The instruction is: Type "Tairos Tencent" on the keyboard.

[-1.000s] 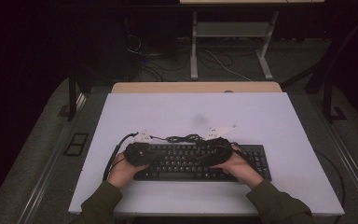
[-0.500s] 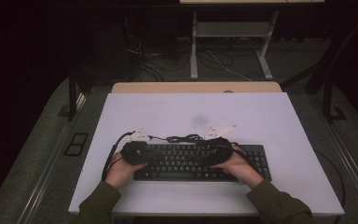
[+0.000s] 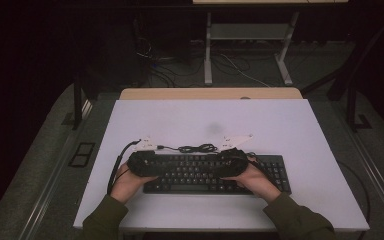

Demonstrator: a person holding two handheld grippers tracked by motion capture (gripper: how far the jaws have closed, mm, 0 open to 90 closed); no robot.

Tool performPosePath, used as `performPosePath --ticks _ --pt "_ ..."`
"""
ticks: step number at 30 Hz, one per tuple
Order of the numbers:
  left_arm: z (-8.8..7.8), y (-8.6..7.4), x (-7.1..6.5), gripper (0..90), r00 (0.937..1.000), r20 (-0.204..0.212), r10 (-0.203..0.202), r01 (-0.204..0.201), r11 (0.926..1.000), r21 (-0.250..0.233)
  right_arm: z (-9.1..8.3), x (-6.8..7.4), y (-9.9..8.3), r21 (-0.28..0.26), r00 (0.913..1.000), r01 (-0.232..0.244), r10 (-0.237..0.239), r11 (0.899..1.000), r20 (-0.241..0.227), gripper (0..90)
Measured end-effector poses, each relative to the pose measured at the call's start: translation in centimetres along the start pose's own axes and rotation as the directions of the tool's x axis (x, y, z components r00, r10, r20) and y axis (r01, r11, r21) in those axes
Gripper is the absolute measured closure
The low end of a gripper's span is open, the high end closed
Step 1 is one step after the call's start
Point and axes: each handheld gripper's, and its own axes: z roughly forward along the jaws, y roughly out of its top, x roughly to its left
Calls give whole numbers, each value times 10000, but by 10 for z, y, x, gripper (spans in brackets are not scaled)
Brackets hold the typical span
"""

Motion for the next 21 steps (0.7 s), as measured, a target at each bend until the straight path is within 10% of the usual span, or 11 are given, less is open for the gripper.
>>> performPosePath --ticks 9,21 --pt "0 0 -1 339 9997 -218 -53 49 9998 -193 10 8 -2 323 9978 80 -59 9994 -665 891" --pt "0 0 -1 305 9997 -247 -66 60 9997 -235 24 17 -6 840 9935 292 -197 9960 -1118 892"
